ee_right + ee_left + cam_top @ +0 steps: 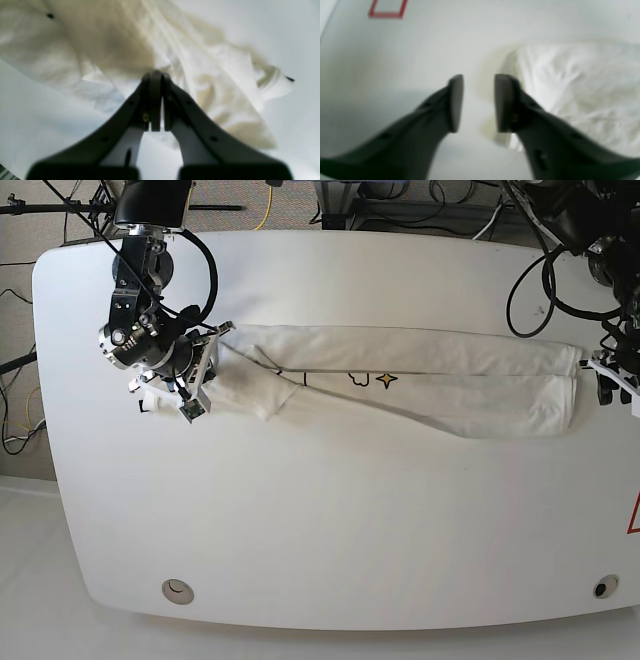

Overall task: Fold the T-shirt properly
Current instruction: 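Open the left gripper and lift it away from the strip end, then lower the left gripper onto the strip end and close on it, then carry the strip end with the left gripper toward the right gripper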

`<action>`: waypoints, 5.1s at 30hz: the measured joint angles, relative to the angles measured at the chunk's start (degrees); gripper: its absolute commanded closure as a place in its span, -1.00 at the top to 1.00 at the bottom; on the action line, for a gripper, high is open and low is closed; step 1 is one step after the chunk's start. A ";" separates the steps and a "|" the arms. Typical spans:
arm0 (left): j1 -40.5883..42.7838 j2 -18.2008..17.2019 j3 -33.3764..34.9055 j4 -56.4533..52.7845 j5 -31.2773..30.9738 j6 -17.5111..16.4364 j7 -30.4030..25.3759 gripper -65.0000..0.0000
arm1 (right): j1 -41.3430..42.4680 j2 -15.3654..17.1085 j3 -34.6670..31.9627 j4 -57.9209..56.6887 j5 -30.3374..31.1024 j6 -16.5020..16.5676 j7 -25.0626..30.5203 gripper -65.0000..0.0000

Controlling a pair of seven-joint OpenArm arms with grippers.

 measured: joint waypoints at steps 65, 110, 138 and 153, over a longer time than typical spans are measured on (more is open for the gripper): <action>-6.69 4.74 -0.22 -6.99 -0.57 0.17 2.71 0.45 | 0.09 -0.20 -0.24 -5.44 0.00 0.11 0.63 0.05; -7.65 3.76 9.16 -19.34 -3.48 0.37 1.88 -0.92 | 0.07 -0.15 -0.24 -5.44 0.00 0.11 0.63 0.05; -11.32 9.38 13.79 1.62 -1.07 0.20 25.62 -0.92 | 0.13 -0.35 -0.22 -5.44 0.00 0.11 0.61 0.05; -11.10 18.27 19.91 11.63 -0.44 0.22 31.39 -0.92 | 0.13 -0.48 -0.22 -5.44 0.02 0.11 0.63 0.05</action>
